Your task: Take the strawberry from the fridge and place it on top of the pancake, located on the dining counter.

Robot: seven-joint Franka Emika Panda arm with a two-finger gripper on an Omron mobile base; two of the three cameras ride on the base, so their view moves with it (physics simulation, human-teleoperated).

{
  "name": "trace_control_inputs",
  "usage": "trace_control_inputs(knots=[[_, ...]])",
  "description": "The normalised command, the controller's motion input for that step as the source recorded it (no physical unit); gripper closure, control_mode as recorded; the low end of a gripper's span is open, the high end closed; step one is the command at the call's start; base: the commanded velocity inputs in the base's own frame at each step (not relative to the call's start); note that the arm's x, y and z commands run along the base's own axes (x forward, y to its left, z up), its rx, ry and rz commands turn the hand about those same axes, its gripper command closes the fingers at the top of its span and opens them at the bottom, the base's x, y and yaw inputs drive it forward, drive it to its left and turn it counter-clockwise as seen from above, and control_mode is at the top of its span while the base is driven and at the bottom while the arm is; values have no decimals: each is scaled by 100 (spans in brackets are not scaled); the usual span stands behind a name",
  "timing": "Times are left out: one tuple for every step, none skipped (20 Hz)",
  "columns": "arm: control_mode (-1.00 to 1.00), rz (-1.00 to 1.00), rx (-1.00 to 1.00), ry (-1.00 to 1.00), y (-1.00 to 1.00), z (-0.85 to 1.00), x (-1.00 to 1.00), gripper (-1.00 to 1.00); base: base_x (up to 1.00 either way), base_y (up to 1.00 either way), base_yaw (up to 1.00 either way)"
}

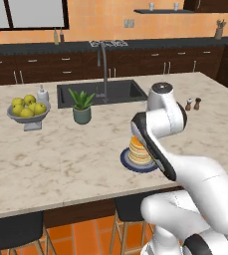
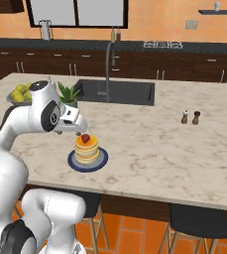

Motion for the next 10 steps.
trace_control_inputs(knots=[[-100, 0, -1, -10, 89, 12, -100, -100, 0, 0, 0], [-100, 0, -4, -11, 100, 14, -100, -100, 0, 0, 0], [-100, 1, -5, -10, 100, 9, -100, -100, 0, 0, 0], [-100, 3, -7, -9, 100, 8, -100, -100, 0, 0, 0], [-100, 8, -7, -6, 100, 6, -100, -100, 0, 0, 0], [-100, 12, -5, -7, 87, 20, -100, -100, 0, 0, 0], [-100, 7, 0, -20, 40, 49, -100, -100, 0, 0, 0], [-100, 13, -13, -8, 64, 44, -88, -100, 0, 0, 0], [-100, 19, -19, 0, 73, 18, -64, -100, 0, 0, 0], [-100, 14, -25, -1, 78, 0, -59, -100, 0, 0, 0]])
